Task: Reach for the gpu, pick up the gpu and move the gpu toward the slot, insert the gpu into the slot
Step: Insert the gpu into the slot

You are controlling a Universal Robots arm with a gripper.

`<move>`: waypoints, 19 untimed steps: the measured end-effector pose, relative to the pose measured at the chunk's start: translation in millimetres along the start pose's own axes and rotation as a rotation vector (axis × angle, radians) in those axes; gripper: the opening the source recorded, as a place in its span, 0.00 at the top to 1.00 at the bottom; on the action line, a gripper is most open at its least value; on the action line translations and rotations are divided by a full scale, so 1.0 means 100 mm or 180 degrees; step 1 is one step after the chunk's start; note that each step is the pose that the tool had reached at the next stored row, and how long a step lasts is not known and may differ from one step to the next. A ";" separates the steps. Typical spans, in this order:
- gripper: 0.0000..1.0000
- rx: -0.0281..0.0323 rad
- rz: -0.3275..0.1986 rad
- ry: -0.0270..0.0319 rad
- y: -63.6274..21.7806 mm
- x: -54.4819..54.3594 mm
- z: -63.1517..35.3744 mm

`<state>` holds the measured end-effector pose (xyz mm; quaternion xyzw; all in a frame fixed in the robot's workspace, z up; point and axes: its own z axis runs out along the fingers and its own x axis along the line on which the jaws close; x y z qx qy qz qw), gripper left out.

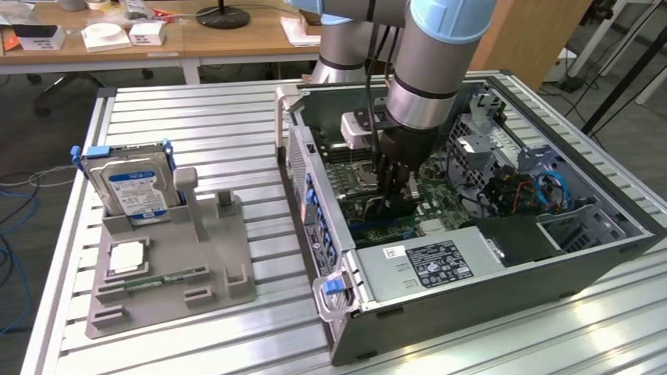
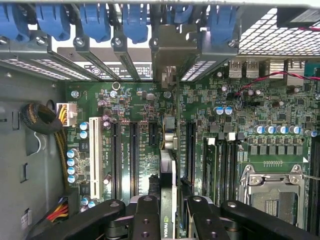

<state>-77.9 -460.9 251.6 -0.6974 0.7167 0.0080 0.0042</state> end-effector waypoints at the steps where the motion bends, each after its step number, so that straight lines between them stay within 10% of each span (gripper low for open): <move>1: 0.74 0.0000 0.0000 -0.0001 0.000 0.00 0.000; 19: 0.74 0.0000 0.0000 -0.0001 0.004 -0.01 0.033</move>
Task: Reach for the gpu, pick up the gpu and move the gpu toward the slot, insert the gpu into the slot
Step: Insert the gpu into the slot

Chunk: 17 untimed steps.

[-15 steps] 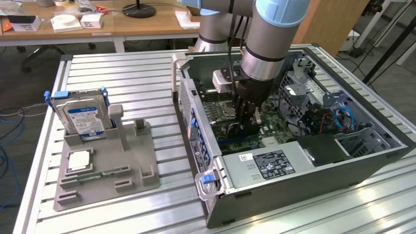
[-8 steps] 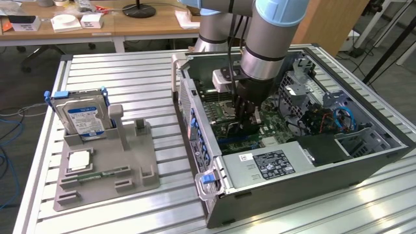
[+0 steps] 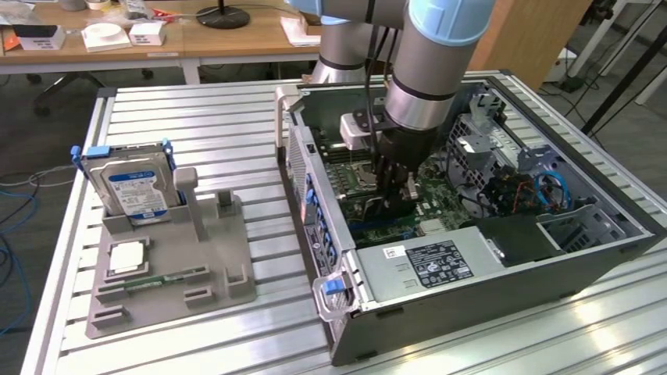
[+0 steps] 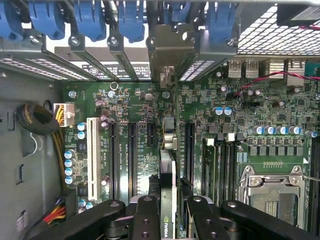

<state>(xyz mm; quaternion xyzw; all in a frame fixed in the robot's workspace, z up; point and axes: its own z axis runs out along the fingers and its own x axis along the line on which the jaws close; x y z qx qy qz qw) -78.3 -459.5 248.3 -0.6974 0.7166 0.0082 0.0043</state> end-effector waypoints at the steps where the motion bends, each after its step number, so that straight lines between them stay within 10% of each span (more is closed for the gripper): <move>1: 0.74 0.0000 0.0000 0.0000 0.000 0.00 0.001; 17: 0.74 0.0001 0.0000 0.0003 -0.001 0.00 0.048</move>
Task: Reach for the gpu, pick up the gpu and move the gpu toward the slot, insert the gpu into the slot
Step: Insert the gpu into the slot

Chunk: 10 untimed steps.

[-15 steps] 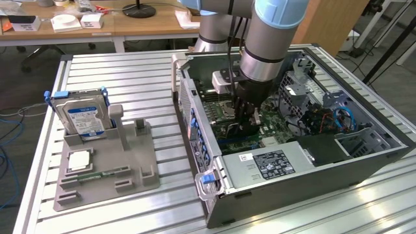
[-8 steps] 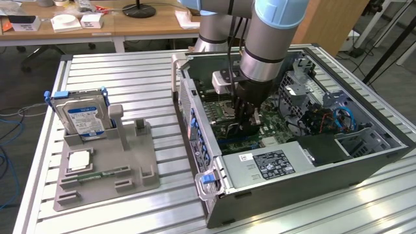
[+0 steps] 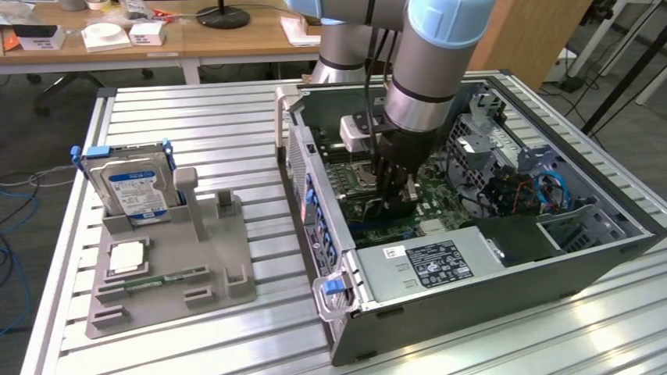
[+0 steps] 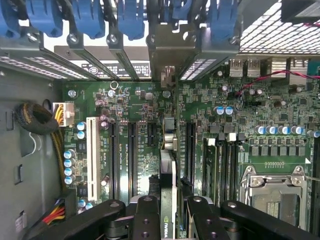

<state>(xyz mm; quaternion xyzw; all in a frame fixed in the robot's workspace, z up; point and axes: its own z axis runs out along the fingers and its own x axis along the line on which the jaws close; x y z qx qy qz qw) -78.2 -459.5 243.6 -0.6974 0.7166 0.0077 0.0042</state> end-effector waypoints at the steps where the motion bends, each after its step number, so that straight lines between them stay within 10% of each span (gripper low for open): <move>1: 0.74 0.0002 0.0000 -0.0001 0.000 0.00 0.019; 10: 0.74 0.0007 0.0000 0.0000 0.004 0.00 0.105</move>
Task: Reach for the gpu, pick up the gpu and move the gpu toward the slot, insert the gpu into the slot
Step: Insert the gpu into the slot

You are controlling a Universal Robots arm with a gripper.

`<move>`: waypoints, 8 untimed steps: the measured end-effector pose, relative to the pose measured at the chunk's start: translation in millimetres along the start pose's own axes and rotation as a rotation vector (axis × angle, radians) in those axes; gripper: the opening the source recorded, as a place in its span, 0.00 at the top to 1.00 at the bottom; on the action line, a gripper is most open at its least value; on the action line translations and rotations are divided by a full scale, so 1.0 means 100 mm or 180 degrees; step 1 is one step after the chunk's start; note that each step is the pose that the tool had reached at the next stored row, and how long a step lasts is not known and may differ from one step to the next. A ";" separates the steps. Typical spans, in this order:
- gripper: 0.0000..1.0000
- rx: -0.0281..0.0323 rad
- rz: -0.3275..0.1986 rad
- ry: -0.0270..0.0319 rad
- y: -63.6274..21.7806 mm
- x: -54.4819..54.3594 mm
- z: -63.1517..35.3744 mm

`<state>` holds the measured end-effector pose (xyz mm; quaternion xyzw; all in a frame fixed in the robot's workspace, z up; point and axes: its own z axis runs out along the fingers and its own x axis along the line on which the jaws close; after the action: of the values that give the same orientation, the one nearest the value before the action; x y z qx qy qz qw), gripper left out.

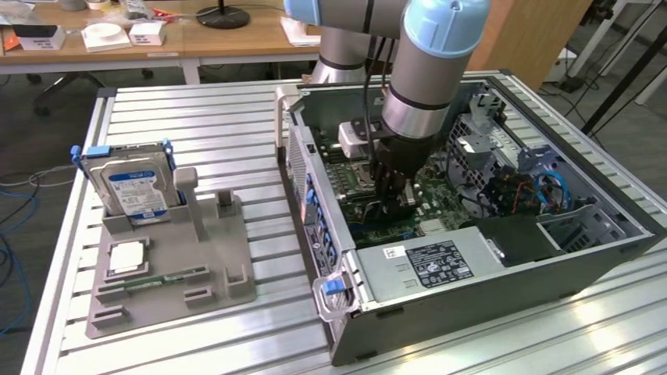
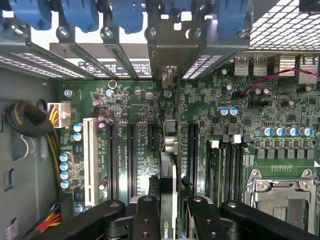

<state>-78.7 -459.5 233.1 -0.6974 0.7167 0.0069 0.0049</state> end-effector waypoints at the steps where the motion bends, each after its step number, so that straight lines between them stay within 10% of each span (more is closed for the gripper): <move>1: 0.74 0.0000 0.0000 -0.0001 0.000 0.00 0.001; 6: 0.73 0.0005 0.0001 -0.0014 -0.001 0.00 0.017; 7: 0.69 0.0009 0.0000 -0.0063 -0.002 -0.01 0.028; 8: 0.69 0.0003 -0.0001 -0.0160 -0.002 -0.01 0.022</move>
<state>-78.5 -458.9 230.9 -0.6971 0.7162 0.0241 0.0233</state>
